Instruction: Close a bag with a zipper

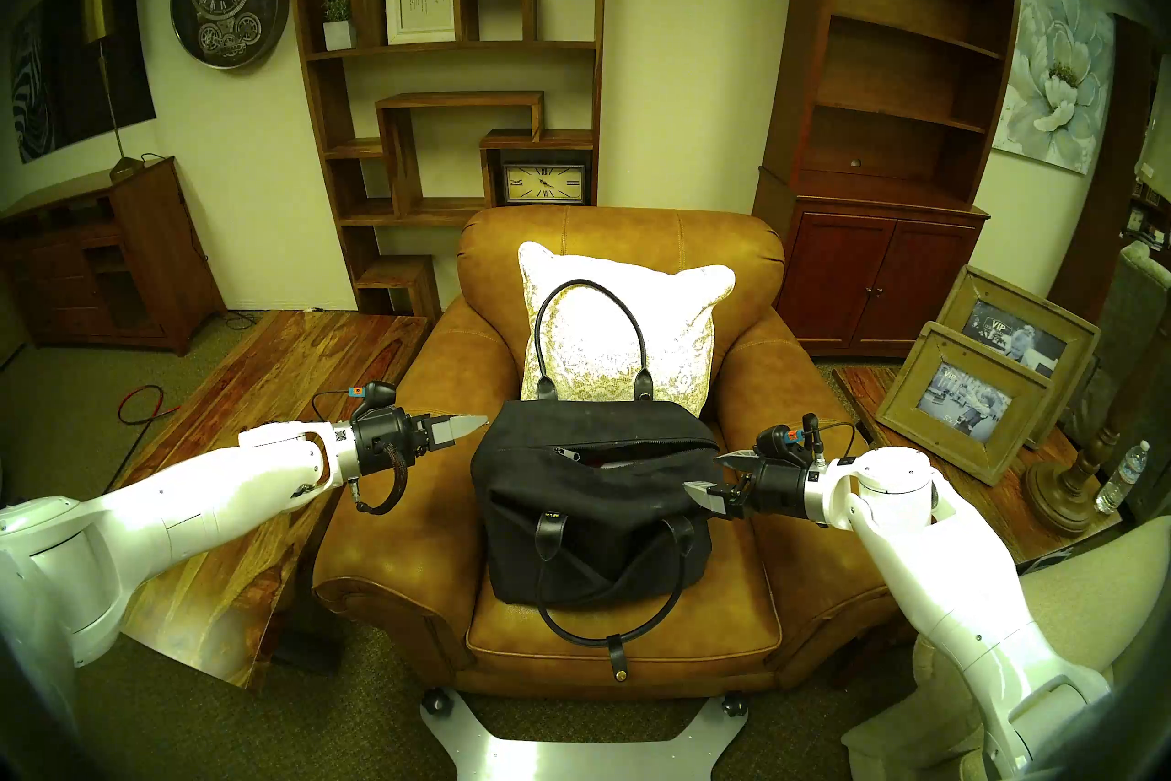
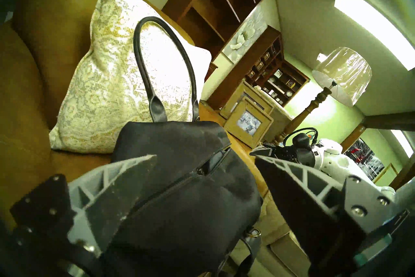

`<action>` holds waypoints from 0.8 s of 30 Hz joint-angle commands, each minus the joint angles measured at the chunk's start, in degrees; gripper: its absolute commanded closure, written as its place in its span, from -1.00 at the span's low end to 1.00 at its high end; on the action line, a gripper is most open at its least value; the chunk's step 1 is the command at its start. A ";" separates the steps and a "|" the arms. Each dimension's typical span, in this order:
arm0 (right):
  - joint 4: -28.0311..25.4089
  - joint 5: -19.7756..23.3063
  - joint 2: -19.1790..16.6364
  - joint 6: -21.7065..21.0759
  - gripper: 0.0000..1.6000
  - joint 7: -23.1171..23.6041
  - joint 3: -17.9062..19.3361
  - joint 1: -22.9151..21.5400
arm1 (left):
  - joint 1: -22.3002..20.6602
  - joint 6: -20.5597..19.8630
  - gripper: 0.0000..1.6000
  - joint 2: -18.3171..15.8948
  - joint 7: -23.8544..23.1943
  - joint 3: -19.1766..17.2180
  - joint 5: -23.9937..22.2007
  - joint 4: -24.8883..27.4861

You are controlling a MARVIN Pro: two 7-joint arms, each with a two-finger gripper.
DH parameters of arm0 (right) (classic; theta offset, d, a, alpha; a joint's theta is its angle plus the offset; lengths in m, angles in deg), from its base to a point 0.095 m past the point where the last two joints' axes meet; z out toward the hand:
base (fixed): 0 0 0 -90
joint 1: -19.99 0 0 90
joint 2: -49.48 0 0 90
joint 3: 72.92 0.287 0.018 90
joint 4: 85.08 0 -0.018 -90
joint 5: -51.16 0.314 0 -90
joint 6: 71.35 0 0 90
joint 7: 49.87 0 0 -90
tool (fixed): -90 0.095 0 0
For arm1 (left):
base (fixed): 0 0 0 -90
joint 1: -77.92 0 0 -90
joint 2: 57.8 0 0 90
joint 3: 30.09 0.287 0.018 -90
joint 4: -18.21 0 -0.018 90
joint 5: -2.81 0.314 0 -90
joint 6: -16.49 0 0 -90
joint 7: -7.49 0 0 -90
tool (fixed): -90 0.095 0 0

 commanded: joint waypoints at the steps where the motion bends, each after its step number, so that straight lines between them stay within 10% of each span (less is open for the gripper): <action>1: 1.66 -1.32 4.56 0.24 -1.00 0.61 -2.01 -6.66 | -0.34 2.00 -1.00 -1.65 -2.75 -0.59 0.75 0.48; 24: 19.28 -0.64 16.68 0.43 -1.00 6.22 -3.49 -17.91 | -0.04 3.63 -1.00 -1.74 -4.42 -0.72 1.63 -0.04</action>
